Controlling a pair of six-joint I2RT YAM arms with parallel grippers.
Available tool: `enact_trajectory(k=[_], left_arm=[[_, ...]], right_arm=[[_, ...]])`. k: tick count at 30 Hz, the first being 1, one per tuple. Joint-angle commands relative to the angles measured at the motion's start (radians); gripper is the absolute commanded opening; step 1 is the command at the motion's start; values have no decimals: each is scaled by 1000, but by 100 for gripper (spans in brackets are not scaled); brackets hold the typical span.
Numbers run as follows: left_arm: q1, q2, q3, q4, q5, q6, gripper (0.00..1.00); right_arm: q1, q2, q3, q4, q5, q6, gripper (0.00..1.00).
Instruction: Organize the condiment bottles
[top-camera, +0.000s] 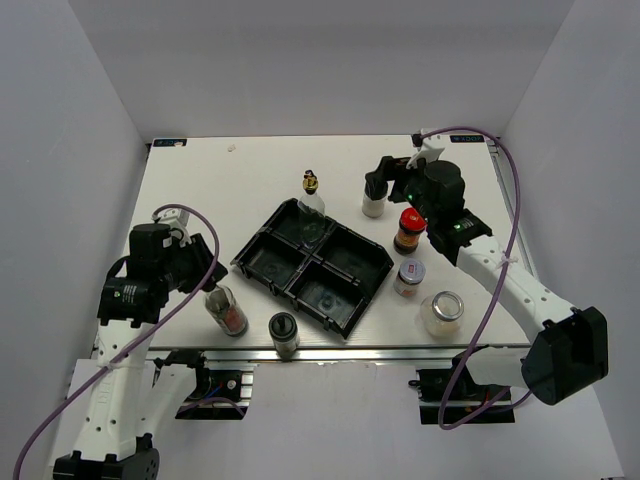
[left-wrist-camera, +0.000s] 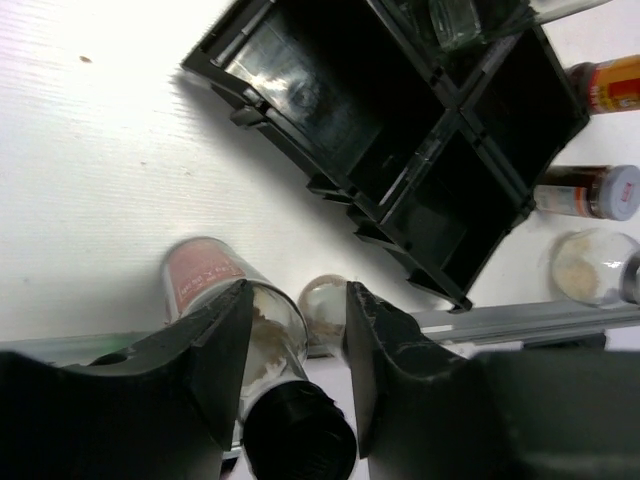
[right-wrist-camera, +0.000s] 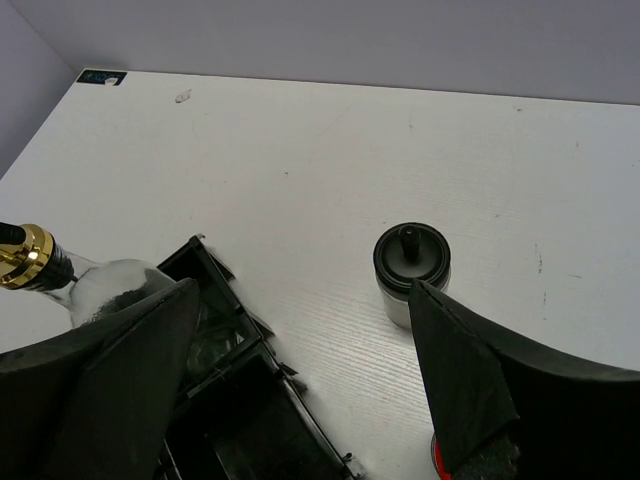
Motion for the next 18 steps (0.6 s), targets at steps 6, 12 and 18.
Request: enact_trajectory(k=[6, 12, 18], left_arm=[[-29, -36, -78, 28, 73, -31, 72], [-44, -67, -84, 28, 87, -32, 82], [-44, -76, -76, -26, 20, -20, 84]], right_arm=[[-30, -5, -24, 76, -43, 24, 89], [-38, 3, -33, 83, -75, 44, 89], [-47, 14, -38, 85, -88, 59, 89]])
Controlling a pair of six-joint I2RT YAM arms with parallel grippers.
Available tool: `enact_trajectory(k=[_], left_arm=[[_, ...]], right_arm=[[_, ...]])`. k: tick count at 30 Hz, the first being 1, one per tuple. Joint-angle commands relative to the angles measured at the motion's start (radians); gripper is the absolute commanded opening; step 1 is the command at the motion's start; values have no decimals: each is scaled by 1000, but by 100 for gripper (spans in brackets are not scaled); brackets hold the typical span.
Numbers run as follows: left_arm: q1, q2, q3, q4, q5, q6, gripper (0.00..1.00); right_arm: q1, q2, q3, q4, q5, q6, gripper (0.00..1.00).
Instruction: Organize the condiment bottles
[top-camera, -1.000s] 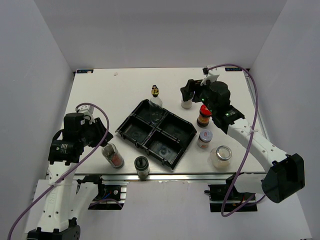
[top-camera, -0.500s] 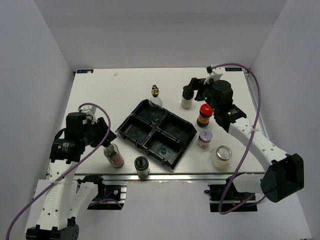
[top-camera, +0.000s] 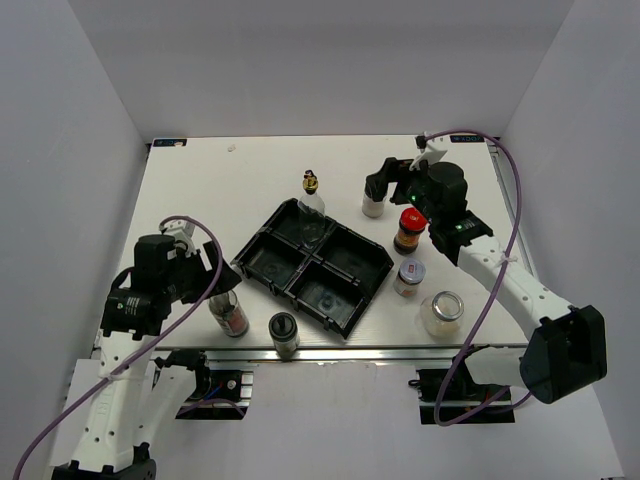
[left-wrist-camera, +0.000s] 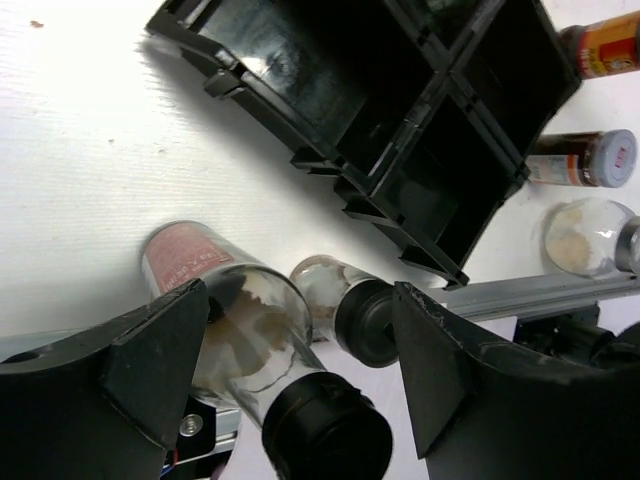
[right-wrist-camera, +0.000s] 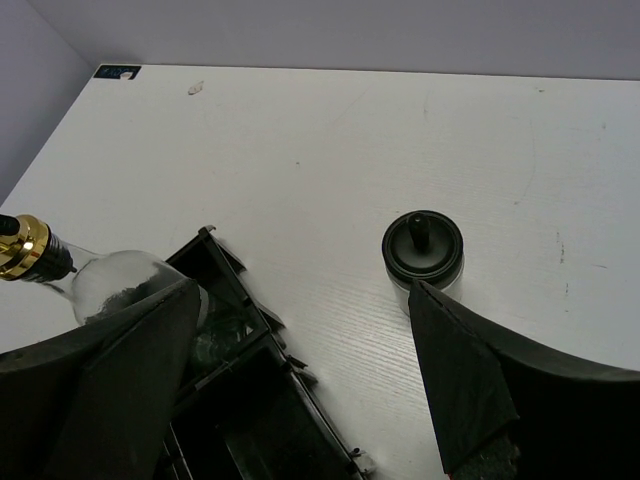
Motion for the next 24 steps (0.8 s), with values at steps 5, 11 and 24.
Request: enact_trajectory(k=[5, 11, 24], left_arm=[[-3, -32, 0, -76, -150, 1, 82], [-5, -45, -44, -53, -181, -6, 78], [-5, -9, -23, 57, -153, -13, 33]], right_arm=[[-14, 8, -15, 64, -26, 32, 89], [-24, 19, -20, 69, -32, 47, 89], [-51, 28, -17, 67, -62, 47, 89]])
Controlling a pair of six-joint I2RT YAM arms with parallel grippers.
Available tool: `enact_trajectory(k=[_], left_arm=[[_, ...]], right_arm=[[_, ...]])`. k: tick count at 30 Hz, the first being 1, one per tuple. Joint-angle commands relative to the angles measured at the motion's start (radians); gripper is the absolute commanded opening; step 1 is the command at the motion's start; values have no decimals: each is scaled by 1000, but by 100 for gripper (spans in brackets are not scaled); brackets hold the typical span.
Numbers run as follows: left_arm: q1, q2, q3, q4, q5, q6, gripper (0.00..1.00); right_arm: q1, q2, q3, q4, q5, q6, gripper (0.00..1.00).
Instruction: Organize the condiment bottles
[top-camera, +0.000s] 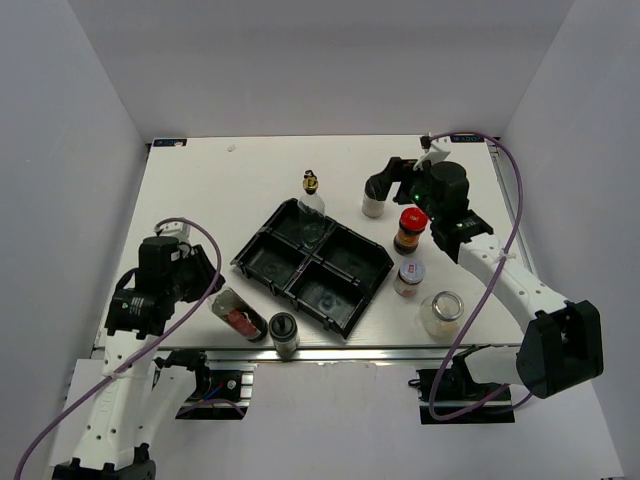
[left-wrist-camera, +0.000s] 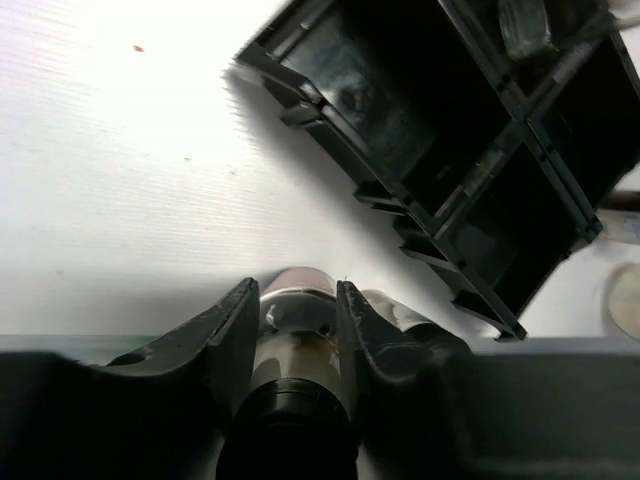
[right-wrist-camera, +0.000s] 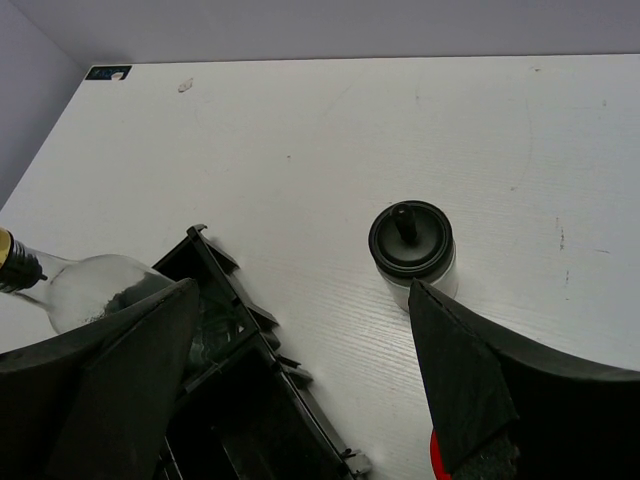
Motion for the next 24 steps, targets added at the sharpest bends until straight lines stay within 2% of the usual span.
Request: enact_trajectory(k=[1, 5, 11, 18, 23, 24], left_arm=[[-8, 12, 26, 36, 37, -19, 28], [-8, 24, 72, 52, 16, -27, 0], [-8, 46, 225, 70, -99, -39, 0], [-8, 70, 302, 266, -99, -62, 0], [-8, 162, 356, 349, -168, -59, 0], [-6, 176, 357, 407, -162, -53, 0]], right_arm=[[-16, 5, -2, 48, -37, 9, 89], [-25, 16, -2, 50, -50, 9, 89], [-44, 27, 5, 51, -75, 11, 89], [-73, 25, 8, 47, -109, 5, 89], [-93, 11, 2, 47, -112, 6, 89], [-99, 10, 0, 53, -113, 8, 89]])
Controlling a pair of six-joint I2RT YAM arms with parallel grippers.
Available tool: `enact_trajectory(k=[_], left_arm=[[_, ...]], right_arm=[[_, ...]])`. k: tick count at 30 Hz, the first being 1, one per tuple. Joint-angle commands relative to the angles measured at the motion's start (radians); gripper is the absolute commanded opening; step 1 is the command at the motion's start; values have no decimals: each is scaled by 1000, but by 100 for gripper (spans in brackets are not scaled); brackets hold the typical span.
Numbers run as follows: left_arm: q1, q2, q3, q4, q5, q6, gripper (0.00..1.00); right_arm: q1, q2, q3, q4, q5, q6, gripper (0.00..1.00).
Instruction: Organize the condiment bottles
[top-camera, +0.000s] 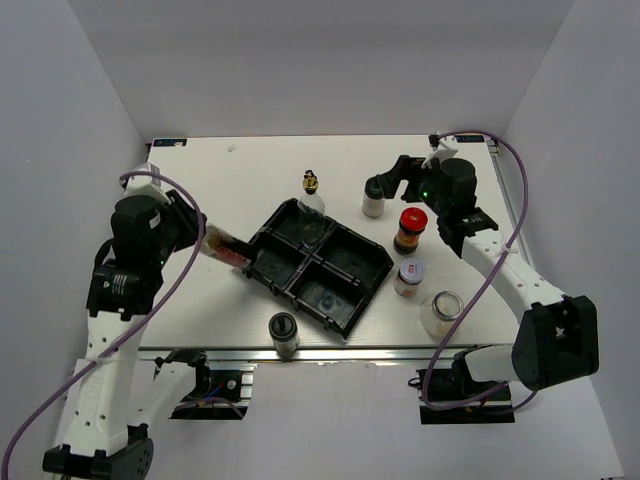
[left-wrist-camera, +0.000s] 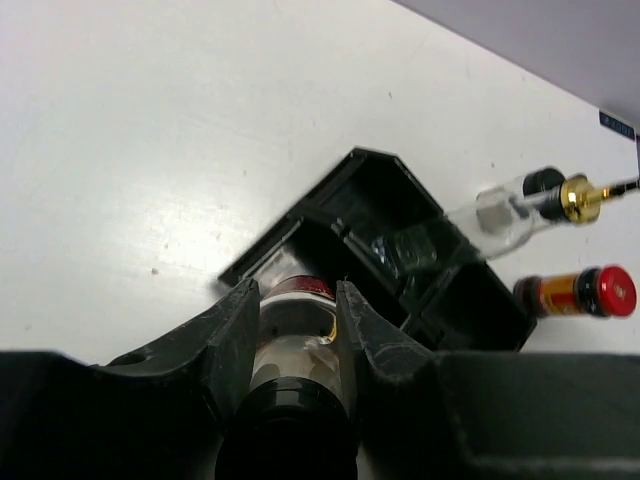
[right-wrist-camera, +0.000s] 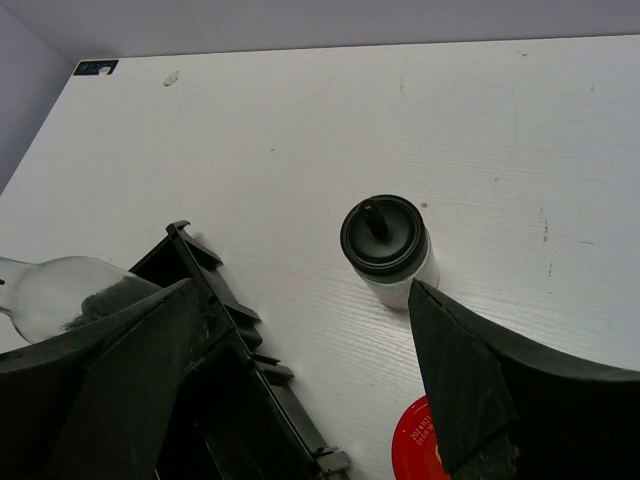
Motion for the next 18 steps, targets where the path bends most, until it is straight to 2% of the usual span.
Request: enact_trajectory(k=[1, 5, 9, 13, 18], left_arm=[[0, 46, 56, 249, -25, -25, 0], [-57, 146, 100, 380, -78, -5, 0], [-207, 307, 155, 482, -222, 90, 0], [-316, 470, 298, 487, -336, 158, 0], [-338, 600, 421, 433, -428, 196, 0]], right_arm=[[-19, -25, 2, 50, -16, 5, 89], [-38, -22, 11, 40, -20, 5, 90], [-65, -20, 12, 22, -32, 2, 89], [-91, -23, 3, 2, -36, -4, 89], [-128, -28, -12, -9, -60, 5, 88]])
